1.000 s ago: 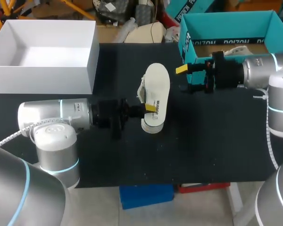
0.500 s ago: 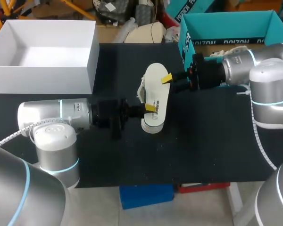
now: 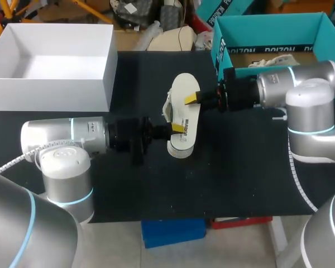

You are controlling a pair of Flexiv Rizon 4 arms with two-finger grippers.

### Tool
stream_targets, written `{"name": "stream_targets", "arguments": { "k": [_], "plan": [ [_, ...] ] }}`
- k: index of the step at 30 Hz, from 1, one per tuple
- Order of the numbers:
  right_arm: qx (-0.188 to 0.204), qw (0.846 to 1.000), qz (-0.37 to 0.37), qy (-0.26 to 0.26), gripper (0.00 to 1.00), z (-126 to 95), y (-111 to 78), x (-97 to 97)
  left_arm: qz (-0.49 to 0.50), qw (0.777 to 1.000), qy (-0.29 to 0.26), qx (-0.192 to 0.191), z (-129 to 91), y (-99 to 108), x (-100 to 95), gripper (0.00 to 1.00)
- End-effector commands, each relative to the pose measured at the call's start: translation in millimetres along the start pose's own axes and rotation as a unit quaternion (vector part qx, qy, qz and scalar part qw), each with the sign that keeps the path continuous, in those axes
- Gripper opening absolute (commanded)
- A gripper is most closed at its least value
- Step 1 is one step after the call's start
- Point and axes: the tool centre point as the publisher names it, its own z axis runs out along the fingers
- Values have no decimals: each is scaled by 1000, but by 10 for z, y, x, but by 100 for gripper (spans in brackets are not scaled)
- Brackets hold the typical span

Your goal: Take the shoe out of the shoebox, open the shoe tongue, remove and reinsert the insole, then place the shoe into the shoebox

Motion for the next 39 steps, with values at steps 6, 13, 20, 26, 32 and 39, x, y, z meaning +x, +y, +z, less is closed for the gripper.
{"name": "stream_targets", "arguments": {
  "k": [6, 13, 20, 26, 32, 39],
  "plan": [
    [5, 1000, 4, 2, 25, 91, 13, -47, 1, 1000, 2, -1, 0, -4, -6, 0],
    [7, 1000, 8, 0, 18, 92, 30, -73, 1, 1000, 2, -1, 0, -4, -6, 0],
    [7, 1000, 19, -1, 0, 96, 24, -119, 1, 1000, 2, -1, 0, -4, -6, 0],
    [7, 1000, 19, -1, 0, 96, 24, -119, 1, 1000, 2, -1, 0, -4, -6, 0],
    [7, 1000, 19, -1, 0, 96, 24, -119, 29, 999, 38, -7, -47, 0, -109, 100],
    [7, 1000, 19, -1, 0, 96, 24, -119, 69, 976, 206, -31, -406, 70, -214, 100]
  ]
}}
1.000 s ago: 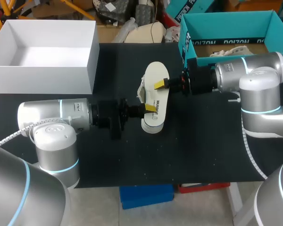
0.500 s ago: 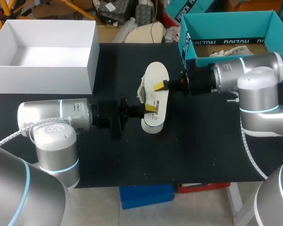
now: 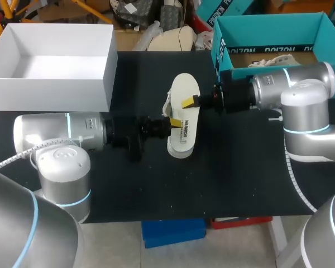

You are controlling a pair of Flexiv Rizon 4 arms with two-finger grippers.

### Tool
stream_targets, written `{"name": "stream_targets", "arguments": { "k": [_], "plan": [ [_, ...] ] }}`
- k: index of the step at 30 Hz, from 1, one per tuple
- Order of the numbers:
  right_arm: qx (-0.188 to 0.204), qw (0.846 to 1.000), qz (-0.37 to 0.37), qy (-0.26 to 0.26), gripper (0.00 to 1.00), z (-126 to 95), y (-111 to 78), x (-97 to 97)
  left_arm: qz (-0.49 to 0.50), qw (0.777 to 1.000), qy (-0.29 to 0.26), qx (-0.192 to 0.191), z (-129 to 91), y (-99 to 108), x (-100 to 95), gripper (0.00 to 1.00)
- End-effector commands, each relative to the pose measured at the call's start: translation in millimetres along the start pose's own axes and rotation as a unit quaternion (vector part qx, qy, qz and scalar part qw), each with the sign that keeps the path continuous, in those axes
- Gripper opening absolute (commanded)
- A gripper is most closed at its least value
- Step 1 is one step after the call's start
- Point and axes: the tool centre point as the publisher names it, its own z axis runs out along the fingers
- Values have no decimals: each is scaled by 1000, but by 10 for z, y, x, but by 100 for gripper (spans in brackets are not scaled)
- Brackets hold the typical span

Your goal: Take the shoe out of the shoebox, open the shoe tongue, remove and reinsert the insole, then place the shoe into the shoebox

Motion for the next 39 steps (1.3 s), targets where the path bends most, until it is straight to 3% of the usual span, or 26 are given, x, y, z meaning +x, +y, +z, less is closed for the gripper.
{"name": "stream_targets", "arguments": {
  "k": [1, 3, 8, 12, 14, 16, 23, 33, 39],
  "plan": [
    [0, 1000, 0, 0, 0, 9, 4, -11, 19, 987, 160, 5, -304, 6, -134, 100],
    [0, 1000, 0, 0, 0, 9, 4, -11, 45, 967, 250, -1, -371, 77, -135, 100],
    [0, 1000, 0, 0, 0, 9, 4, -11, 117, 926, 358, -10, -476, 207, -336, 100],
    [0, 1000, 0, 0, 0, 9, 4, -11, 197, 852, 485, -19, -425, 254, -537, 100],
    [0, 1000, 0, 0, 0, 9, 4, -11, 239, 803, 546, -27, -372, 228, -597, 100],
    [0, 1000, 0, 0, 0, 9, 4, -11, 265, 778, 569, -23, -322, 188, -661, 100],
    [0, 1000, 0, 0, 0, 9, 4, -11, 314, 733, 602, -27, -267, 92, -738, 100],
    [0, 1000, 0, 0, 0, 9, 4, -11, 335, 658, 674, 17, -294, -74, -740, 100],
    [0, 1000, 0, 0, 0, 9, 4, -11, 332, 661, 672, 20, -317, -85, -743, 100]
  ]
}}
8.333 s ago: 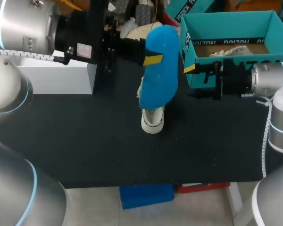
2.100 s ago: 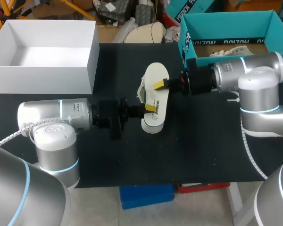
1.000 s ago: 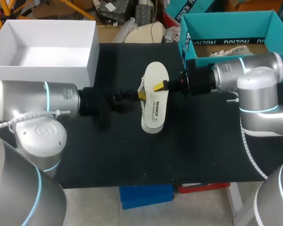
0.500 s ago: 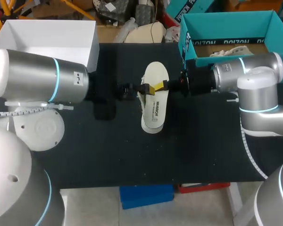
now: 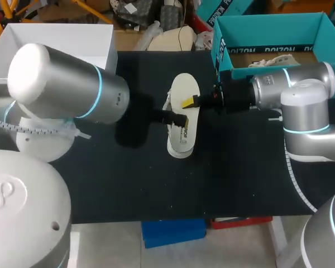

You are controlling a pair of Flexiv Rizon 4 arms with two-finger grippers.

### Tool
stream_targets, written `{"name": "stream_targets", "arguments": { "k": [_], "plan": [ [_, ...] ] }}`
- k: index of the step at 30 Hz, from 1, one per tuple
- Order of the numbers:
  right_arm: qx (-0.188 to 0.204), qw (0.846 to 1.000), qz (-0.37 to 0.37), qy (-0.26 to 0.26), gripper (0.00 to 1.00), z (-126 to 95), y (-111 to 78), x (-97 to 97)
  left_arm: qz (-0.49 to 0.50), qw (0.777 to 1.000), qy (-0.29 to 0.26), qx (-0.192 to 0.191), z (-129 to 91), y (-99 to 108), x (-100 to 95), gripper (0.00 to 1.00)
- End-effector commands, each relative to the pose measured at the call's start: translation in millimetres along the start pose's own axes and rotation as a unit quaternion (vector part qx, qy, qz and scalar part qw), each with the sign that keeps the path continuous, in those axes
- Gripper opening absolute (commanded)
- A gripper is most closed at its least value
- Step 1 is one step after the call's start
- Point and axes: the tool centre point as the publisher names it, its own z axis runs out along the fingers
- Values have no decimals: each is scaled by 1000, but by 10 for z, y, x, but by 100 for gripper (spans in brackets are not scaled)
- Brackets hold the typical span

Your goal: Take the shoe out of the shoebox, open the shoe tongue, remove and reinsert the insole, then place the shoe into the shoebox

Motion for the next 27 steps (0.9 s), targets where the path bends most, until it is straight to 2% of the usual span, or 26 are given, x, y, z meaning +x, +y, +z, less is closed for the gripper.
{"name": "stream_targets", "arguments": {
  "k": [1, 5, 7, 10, 13, 20, 27],
  "plan": [
    [0, 1000, 0, 0, 0, 9, 3, -9, 81, 896, 433, 48, -86, 64, -41, 100],
    [0, 1000, 0, 0, 0, 9, 3, -9, 81, 896, 433, 48, -86, 64, -41, 100],
    [0, 1000, 0, 0, 0, 9, 3, -9, 31, 913, 402, 65, -51, 84, -49, 100],
    [0, 1000, 0, 0, 0, 9, 3, -9, -48, 919, 378, 100, 54, 133, -32, 100],
    [0, 1000, 0, 0, 0, 9, 3, -9, -112, 912, 374, 125, 131, 149, -31, 100],
    [0, 1000, 0, 0, 0, 9, 3, -9, -200, 894, 373, 146, 148, 103, -8, 100],
    [0, 1000, 0, 0, 0, 9, 3, -9, -239, 898, 341, 139, 138, 71, 15, 100]
  ]
}}
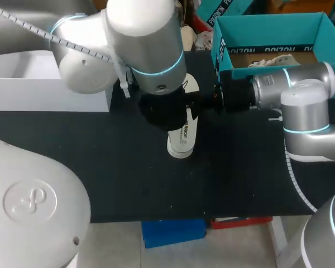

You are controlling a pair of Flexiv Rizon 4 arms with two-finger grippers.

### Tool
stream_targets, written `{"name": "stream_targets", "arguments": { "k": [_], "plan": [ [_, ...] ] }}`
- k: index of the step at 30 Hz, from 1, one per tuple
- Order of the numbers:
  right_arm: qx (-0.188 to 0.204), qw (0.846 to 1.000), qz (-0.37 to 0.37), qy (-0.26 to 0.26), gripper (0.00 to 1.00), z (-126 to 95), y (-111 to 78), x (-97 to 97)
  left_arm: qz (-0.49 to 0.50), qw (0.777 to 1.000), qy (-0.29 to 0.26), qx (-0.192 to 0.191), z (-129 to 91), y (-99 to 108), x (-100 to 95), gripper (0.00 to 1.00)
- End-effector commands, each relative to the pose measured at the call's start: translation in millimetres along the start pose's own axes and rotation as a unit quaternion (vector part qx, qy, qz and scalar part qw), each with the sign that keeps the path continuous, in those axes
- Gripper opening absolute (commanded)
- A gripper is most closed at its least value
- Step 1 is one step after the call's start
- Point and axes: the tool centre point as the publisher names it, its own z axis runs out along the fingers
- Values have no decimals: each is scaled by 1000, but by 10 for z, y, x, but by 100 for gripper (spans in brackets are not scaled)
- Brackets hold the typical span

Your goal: Take the shoe out of the shoebox, open the shoe tongue, remove and reinsert the insole, then place the shoe into the shoebox

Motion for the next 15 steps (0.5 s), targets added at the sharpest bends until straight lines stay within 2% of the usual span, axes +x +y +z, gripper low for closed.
{"name": "stream_targets", "arguments": {
  "k": [1, 7, 15],
  "plan": [
    [0, 1000, 0, 0, 0, 9, 3, -8, -10, 995, 95, 1, 10, 15, -50, 100],
    [0, 1000, 0, 0, 0, 9, 3, -8, 10, 999, 40, 0, 58, 3, -91, 100],
    [0, 1000, 0, 0, 0, 9, 3, -8, 25, 1000, -4, 1, 103, 37, -157, 100]
  ]
}}
